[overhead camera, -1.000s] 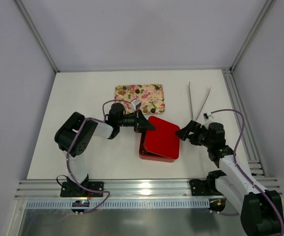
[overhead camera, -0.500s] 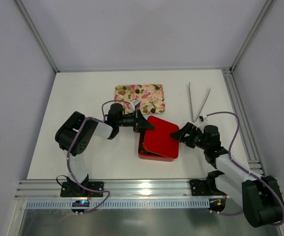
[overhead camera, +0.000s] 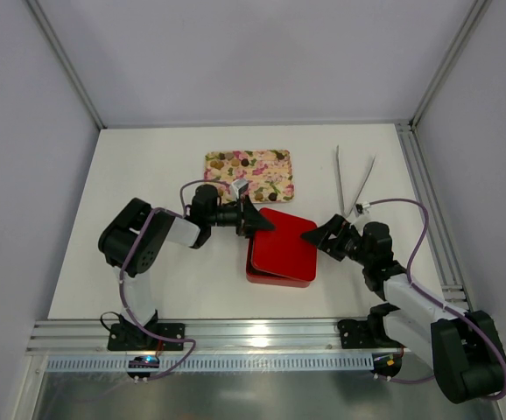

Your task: Pack the chocolate

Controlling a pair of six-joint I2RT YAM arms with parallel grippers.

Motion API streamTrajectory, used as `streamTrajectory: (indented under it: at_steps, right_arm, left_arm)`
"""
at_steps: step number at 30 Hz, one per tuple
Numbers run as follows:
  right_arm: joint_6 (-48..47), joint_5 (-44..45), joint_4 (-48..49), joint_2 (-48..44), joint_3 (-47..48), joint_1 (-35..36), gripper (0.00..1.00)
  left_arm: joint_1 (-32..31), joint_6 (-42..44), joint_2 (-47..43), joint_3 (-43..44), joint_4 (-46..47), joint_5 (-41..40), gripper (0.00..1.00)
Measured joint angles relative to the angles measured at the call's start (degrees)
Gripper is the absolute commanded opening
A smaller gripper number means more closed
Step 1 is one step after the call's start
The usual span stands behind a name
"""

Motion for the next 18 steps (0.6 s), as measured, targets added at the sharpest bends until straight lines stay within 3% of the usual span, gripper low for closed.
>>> streamTrajectory:
  at_steps: [10,18]
  right_arm:
    - [0.6,-0.4,0.1,0.0,-0.2,0.2,0.91]
    - [0.6,-0.4,0.1,0.0,-0.2,0.3,0.91]
  left_arm:
    - [1.0,1.7,0.0,-0.1,-2.7,0.0,0.45]
    - [1.9,10.7,-4.5,0.3,-17.2,-0.7,0.53]
